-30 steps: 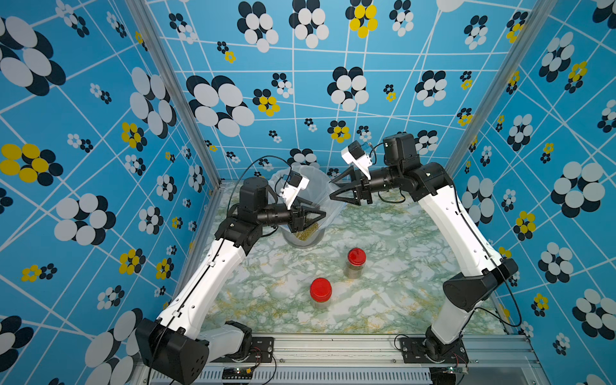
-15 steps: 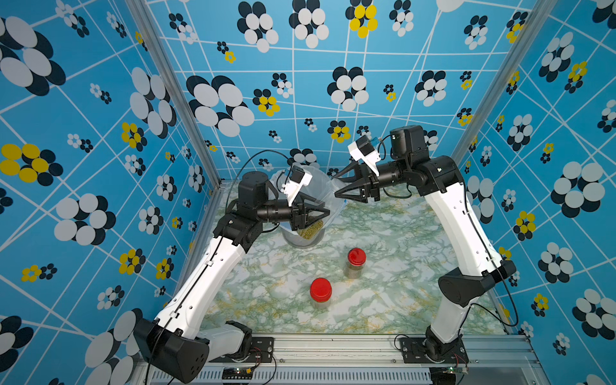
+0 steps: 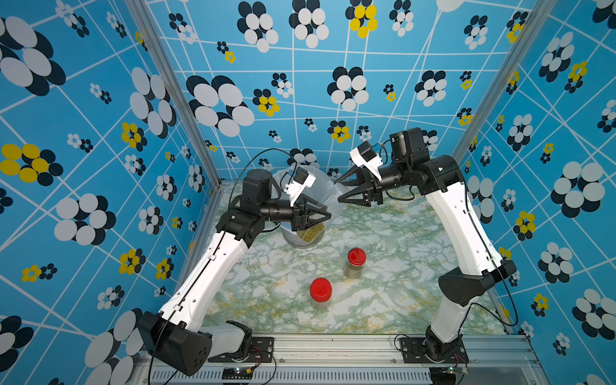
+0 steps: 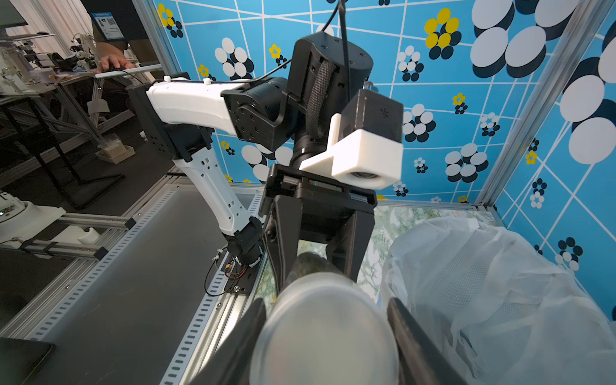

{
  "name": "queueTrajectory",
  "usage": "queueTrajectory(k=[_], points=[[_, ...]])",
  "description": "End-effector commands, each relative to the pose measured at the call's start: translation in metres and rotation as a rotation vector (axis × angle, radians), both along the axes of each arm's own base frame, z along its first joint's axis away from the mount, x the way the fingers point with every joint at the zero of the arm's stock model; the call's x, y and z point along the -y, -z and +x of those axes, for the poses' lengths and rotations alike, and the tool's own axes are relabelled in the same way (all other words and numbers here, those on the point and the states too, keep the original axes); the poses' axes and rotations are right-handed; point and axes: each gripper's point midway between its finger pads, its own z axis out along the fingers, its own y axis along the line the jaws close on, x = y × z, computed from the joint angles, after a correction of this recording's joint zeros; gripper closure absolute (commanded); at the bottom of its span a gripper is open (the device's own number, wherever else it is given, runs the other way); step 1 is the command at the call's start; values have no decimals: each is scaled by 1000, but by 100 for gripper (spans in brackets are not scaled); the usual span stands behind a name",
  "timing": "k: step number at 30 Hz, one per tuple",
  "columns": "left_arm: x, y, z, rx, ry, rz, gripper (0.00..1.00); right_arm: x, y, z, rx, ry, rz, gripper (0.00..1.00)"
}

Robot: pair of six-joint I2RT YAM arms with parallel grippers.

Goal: Empty moldy mung beans from jars
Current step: Unscrew the lid from the jar.

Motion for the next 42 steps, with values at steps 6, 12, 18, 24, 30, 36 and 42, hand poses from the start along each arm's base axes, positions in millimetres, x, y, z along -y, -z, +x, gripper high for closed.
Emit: queueTrajectory(k=[6,12,18,24,30,36,42], points=[[-11,-10,25,174,-305,136,87,-13,19,34,-110,136,-72,60],[-17,-11,28,203,-348,136,86,-15,20,39,-197,139,-59,20],[-17,-5,30,194,-349,149,86,-15,18,36,-215,119,-53,18],[-15,-2,26,191,-332,155,86,-7,1,45,-243,140,5,13],[-14,-2,25,196,-326,158,86,-5,-1,52,-268,149,20,13],[-14,1,26,193,-328,167,86,-5,-3,52,-277,143,28,20],[-15,2,28,197,-339,172,86,-6,-5,48,-282,117,37,31]])
